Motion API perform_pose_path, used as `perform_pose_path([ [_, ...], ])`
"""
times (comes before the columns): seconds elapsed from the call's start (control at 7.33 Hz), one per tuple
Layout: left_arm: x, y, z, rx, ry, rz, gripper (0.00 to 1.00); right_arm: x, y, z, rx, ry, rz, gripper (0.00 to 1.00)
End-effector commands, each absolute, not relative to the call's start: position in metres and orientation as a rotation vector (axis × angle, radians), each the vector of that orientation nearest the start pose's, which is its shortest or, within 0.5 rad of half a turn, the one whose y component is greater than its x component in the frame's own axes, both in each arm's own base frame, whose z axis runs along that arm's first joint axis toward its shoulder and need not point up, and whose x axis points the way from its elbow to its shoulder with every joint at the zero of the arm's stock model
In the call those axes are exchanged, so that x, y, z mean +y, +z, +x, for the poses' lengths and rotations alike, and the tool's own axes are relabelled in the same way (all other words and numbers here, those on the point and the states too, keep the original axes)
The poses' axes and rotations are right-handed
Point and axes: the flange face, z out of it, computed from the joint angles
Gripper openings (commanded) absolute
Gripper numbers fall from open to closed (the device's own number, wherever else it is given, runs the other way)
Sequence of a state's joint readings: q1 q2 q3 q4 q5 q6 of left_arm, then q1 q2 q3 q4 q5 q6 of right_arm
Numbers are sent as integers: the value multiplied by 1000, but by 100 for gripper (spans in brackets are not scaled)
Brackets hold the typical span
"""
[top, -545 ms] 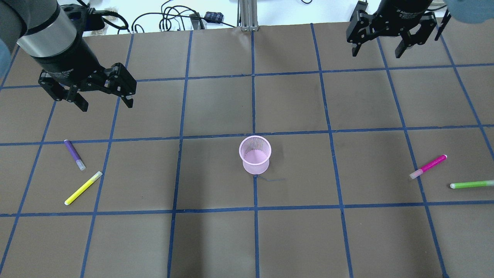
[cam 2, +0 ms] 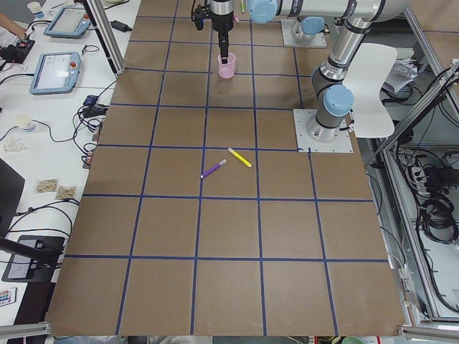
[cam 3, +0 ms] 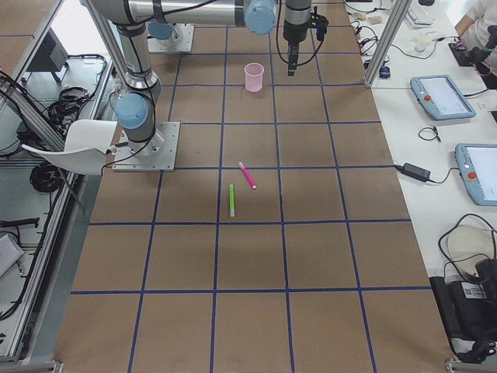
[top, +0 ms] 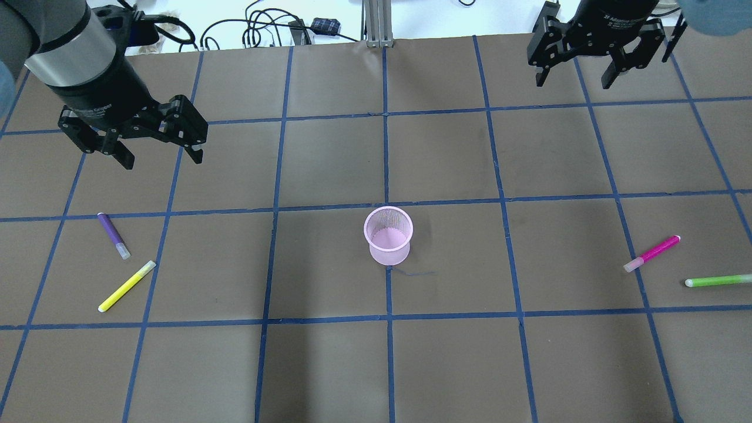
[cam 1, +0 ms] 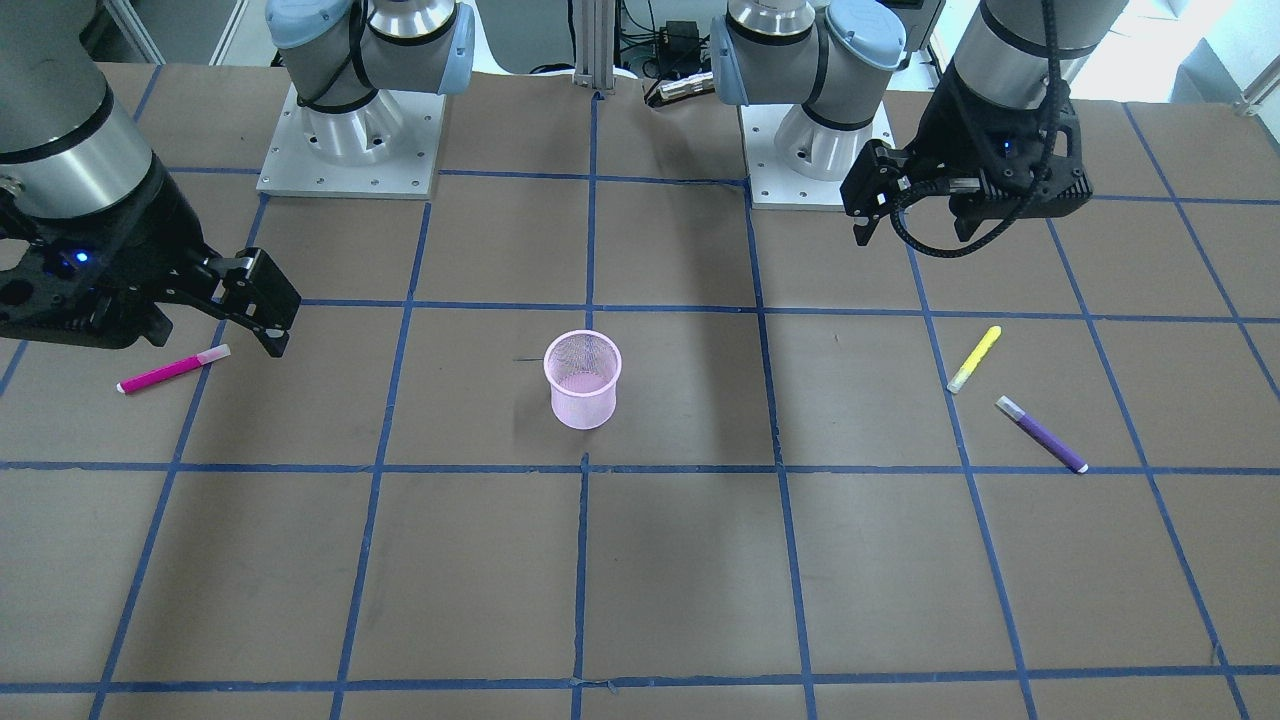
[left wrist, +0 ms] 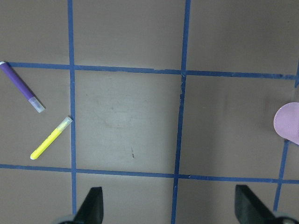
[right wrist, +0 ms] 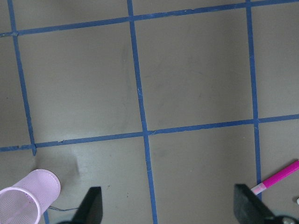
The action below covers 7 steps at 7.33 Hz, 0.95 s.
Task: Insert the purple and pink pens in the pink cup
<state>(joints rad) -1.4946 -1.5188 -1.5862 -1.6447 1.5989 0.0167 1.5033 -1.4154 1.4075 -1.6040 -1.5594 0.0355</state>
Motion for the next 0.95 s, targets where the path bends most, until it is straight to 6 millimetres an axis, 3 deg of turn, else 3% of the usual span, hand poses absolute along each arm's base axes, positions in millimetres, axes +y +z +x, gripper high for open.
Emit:
perform_pose_path([
  [0.0,-478,499,-87,3115,43,-114,100,-569,490,96,3128,-61,111,100],
  [0.27,-484,499,-69,3112,12,-203,100,-564,495,89,3125,-63,-325,100],
  [0.55,-497,495,-30,3110,-19,-316,100,-555,496,79,3059,-11,-787,100],
  [0.82,-506,486,20,3090,-9,-477,100,-548,493,21,2959,119,-1046,100],
])
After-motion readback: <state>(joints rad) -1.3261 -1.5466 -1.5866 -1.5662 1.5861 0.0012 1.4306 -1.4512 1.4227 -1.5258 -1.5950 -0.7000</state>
